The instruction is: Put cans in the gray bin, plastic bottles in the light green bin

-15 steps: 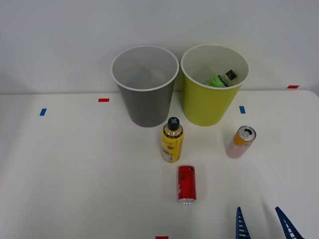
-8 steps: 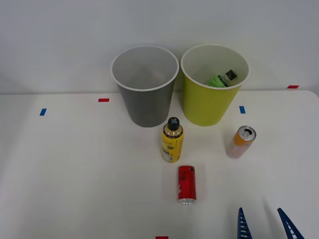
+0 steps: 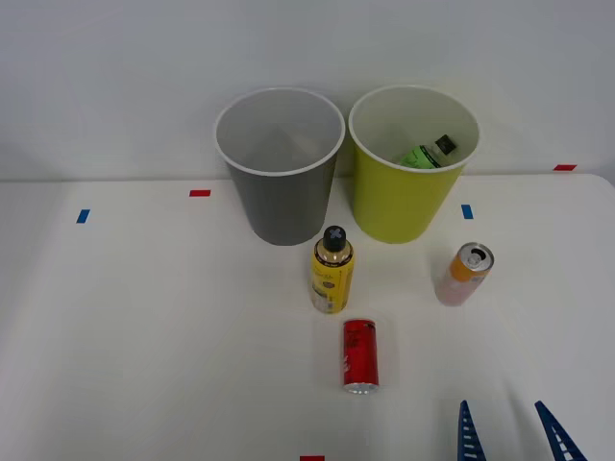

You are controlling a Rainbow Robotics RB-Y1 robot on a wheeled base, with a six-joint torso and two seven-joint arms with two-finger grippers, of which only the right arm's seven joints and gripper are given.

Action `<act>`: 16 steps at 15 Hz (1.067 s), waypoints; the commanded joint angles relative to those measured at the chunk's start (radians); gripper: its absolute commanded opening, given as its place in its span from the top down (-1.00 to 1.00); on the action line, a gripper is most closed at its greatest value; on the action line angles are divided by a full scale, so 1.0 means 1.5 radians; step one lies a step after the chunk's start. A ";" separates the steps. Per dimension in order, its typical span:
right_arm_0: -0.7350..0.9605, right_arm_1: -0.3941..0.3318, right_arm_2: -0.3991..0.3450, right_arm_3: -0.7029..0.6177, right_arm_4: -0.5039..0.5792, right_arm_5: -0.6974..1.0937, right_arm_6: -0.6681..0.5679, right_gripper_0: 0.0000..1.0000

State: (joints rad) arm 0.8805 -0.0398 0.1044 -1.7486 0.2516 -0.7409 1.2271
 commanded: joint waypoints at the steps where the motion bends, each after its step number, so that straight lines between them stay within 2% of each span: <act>1: 0.000 0.000 0.000 0.000 0.000 0.000 0.000 -0.86; 16: 0.000 0.000 0.000 0.000 0.000 0.000 0.000 -0.87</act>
State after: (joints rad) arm 0.8805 -0.0399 0.1043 -1.7487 0.2516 -0.7410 1.2271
